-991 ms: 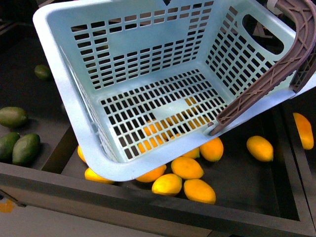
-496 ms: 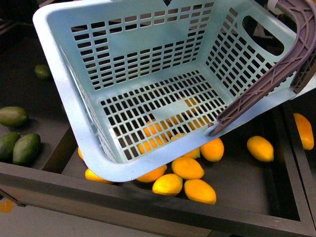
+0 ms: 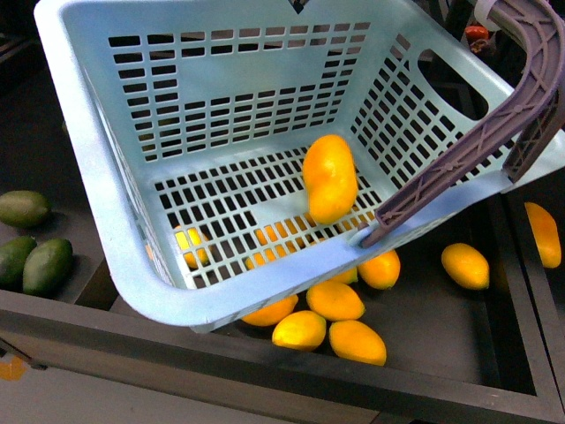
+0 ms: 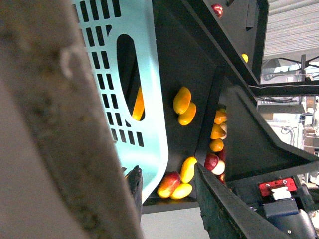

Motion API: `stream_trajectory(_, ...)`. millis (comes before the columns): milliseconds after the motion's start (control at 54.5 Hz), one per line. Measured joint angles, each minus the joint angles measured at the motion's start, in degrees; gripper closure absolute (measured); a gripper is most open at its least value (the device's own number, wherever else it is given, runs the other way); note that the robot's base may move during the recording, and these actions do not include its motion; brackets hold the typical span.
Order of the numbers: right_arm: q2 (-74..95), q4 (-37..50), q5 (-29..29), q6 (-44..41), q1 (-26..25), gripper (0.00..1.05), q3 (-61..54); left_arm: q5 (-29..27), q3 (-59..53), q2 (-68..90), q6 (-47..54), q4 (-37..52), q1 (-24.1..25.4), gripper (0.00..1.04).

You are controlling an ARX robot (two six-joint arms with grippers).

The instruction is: Pick mango and avocado into basket

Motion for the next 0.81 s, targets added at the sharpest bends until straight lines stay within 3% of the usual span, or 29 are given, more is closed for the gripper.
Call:
stream_trajectory(128,-7.34,10.49,-0.04,-10.21,-0.07,0.53,-11.32,-0.07,0.0,0.04,0.22,0.0,0.2,0.72)
stream_trajectory(422,-18.25,12.0,-0.17,-12.9,0.2,1.03,-25.03,0.33,0.0,0.04,0.09,0.0,0.11,0.72)
stream_trajectory(808,-31.15,11.15,-0.2,-13.18,0.2,1.02,-37.57,0.0,0.0,0.04,0.46,0.0,0.11,0.72)
